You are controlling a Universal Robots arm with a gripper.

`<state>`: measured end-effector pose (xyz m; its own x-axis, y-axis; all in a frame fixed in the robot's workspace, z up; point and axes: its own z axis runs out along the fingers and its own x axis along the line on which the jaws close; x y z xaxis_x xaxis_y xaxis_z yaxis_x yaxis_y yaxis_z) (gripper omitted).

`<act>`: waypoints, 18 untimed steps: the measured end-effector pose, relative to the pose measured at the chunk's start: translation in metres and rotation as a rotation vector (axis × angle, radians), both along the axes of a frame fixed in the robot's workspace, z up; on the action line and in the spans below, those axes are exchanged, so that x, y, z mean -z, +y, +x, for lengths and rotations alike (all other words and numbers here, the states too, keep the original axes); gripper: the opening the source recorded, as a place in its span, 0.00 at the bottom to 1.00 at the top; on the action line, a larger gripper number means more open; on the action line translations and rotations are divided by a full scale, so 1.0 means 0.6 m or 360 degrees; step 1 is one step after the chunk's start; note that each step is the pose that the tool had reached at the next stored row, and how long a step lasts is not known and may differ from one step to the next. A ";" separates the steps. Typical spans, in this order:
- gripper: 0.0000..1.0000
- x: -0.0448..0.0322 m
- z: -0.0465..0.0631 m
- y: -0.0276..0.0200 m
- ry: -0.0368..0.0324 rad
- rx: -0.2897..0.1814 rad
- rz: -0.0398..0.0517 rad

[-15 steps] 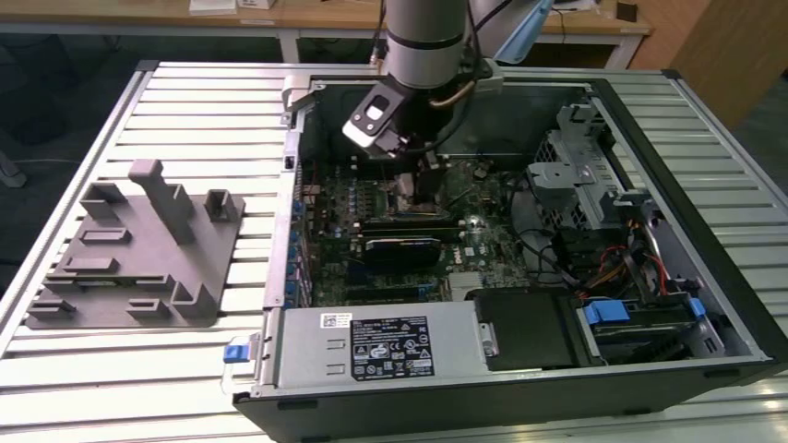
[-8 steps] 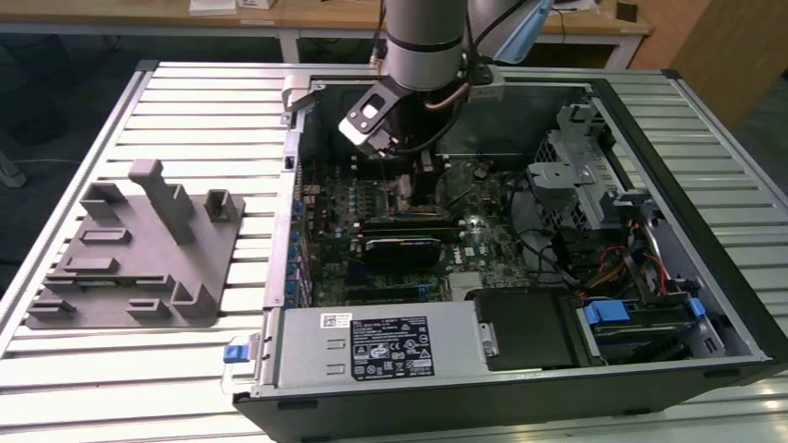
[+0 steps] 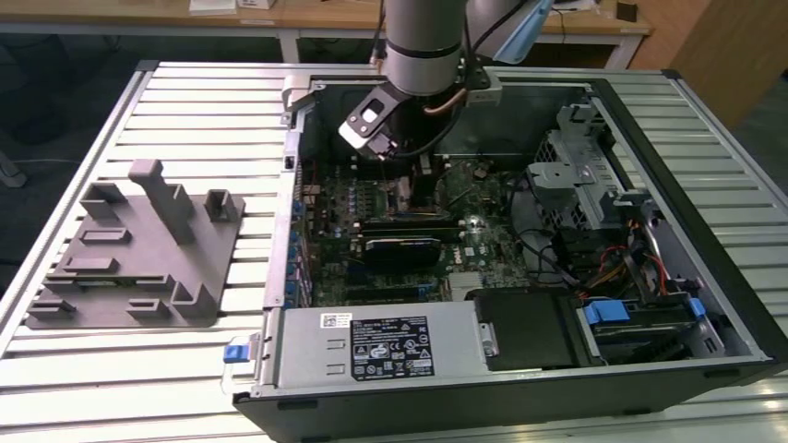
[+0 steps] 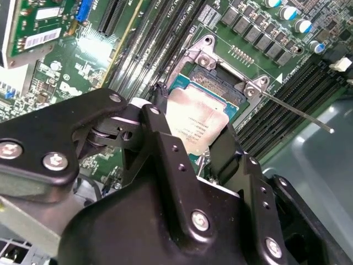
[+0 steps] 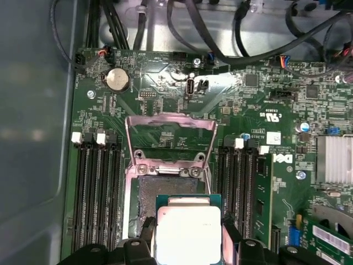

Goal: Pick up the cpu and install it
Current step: 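Place the cpu into insertion slot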

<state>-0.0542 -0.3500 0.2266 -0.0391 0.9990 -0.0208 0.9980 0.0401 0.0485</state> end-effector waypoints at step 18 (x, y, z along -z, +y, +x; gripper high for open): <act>0.55 0.021 -0.002 0.0039 0.0000 0.0017 0.0000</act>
<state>-0.0552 -0.3477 0.2140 -0.0285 0.9994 -0.0206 0.9984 0.0295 0.0485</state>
